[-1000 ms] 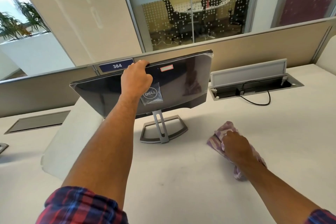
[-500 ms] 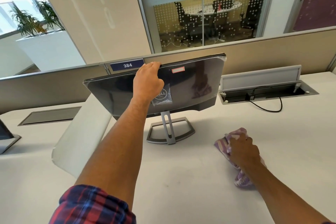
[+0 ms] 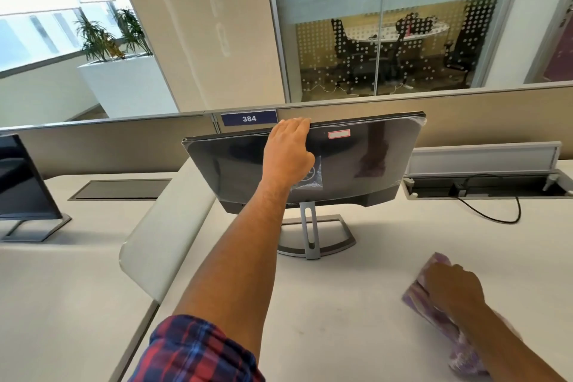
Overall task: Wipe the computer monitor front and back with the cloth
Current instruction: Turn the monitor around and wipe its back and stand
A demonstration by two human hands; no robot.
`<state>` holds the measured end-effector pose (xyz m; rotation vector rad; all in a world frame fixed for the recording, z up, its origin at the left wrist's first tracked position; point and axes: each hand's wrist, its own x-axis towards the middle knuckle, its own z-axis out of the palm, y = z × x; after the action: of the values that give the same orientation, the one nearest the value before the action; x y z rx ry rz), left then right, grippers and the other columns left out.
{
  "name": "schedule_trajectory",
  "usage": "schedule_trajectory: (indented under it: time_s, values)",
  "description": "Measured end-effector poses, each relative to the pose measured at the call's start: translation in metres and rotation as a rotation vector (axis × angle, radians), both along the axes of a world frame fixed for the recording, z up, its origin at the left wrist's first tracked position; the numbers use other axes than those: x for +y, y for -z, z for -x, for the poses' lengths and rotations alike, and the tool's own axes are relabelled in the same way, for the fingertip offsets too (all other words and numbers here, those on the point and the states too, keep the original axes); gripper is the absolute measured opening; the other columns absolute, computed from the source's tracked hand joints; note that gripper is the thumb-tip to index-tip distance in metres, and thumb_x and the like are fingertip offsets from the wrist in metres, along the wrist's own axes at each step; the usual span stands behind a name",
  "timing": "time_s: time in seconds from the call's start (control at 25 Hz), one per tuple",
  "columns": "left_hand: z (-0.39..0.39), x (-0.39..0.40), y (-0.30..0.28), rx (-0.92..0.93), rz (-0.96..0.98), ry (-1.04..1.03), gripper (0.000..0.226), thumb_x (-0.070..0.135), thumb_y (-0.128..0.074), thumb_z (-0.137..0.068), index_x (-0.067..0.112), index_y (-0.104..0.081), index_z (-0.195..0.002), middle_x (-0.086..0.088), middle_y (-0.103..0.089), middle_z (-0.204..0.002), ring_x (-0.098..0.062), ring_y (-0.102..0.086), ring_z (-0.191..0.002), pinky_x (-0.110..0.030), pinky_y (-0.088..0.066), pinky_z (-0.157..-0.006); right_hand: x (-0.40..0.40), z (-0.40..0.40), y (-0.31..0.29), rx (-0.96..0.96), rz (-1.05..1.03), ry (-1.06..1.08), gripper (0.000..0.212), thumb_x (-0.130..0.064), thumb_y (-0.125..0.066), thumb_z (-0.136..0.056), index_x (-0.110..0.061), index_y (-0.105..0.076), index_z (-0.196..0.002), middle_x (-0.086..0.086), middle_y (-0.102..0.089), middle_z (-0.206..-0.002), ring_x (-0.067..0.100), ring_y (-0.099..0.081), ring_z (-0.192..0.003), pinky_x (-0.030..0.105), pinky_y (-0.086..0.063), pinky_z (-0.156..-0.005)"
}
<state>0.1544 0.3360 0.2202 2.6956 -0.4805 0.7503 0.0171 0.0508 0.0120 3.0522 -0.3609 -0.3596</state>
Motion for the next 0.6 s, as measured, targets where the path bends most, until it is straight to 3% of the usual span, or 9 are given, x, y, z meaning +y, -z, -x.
schedule_trajectory:
  time_s: [0.12, 0.2, 0.32, 0.44, 0.52, 0.6]
  values:
    - [-0.001, 0.001, 0.006, -0.033, -0.045, -0.001, 0.067, 0.007, -0.062, -0.083, 0.012, -0.044, -0.147, -0.005, -0.048, -0.150, -0.024, -0.037, -0.142, -0.035, -0.016, -0.121, -0.021, 0.010, 0.010, 0.014, 0.006, 0.051, 0.029, -0.034, -0.046, -0.092, -0.022, -0.062, -0.114, -0.009, -0.059, -0.090, 0.013, -0.065, -0.093, 0.022, -0.037, -0.065]
    - [-0.003, 0.001, 0.006, -0.036, -0.067, 0.008, 0.067, 0.009, -0.063, -0.084, 0.011, -0.042, -0.148, -0.007, -0.045, -0.152, -0.025, -0.035, -0.144, -0.037, -0.015, -0.122, -0.026, 0.015, 0.012, 0.044, -0.016, 0.057, 0.029, -0.038, -0.045, -0.091, -0.025, -0.065, -0.108, -0.011, -0.051, -0.088, 0.009, -0.057, -0.082, 0.021, -0.032, -0.061]
    - [0.004, 0.003, 0.013, -0.129, -0.043, 0.006, 0.070, 0.012, -0.057, -0.082, 0.006, -0.039, -0.150, -0.011, -0.040, -0.156, -0.026, -0.031, -0.147, -0.039, -0.020, -0.123, -0.019, 0.017, -0.001, 0.108, 0.028, -0.056, 0.027, -0.048, -0.042, -0.088, -0.033, -0.062, -0.099, -0.011, -0.054, -0.109, 0.011, -0.057, -0.105, 0.023, -0.038, -0.073]
    - [0.027, 0.016, 0.058, -0.254, 0.104, 0.011, 0.065, 0.013, -0.050, -0.081, 0.005, -0.045, -0.145, -0.013, -0.047, -0.150, -0.029, -0.041, -0.140, -0.039, -0.032, -0.117, 0.008, 0.008, -0.020, 0.114, 0.043, -0.103, 0.037, -0.041, -0.050, -0.081, -0.033, -0.052, -0.118, -0.008, -0.049, -0.122, 0.018, -0.049, -0.123, 0.029, -0.044, -0.087]
    - [0.044, 0.033, 0.111, -0.197, 0.110, -0.026, 0.061, 0.010, -0.055, -0.079, 0.007, -0.051, -0.140, -0.014, -0.056, -0.140, -0.032, -0.052, -0.130, -0.043, -0.043, -0.108, 0.031, -0.001, -0.025, 0.015, 0.008, -0.123, 0.046, -0.041, -0.053, -0.087, -0.030, -0.045, -0.132, -0.007, -0.047, -0.133, 0.019, -0.050, -0.124, 0.034, -0.045, -0.094]
    - [0.061, 0.054, 0.164, 0.020, 0.068, -0.103, 0.059, 0.011, -0.061, -0.081, 0.009, -0.051, -0.139, -0.012, -0.060, -0.134, -0.031, -0.058, -0.121, -0.042, -0.048, -0.103, 0.058, -0.009, -0.021, -0.078, -0.159, -0.163, 0.051, -0.044, -0.049, -0.098, -0.028, -0.038, -0.145, -0.007, -0.045, -0.147, 0.018, -0.050, -0.131, 0.035, -0.044, -0.100]
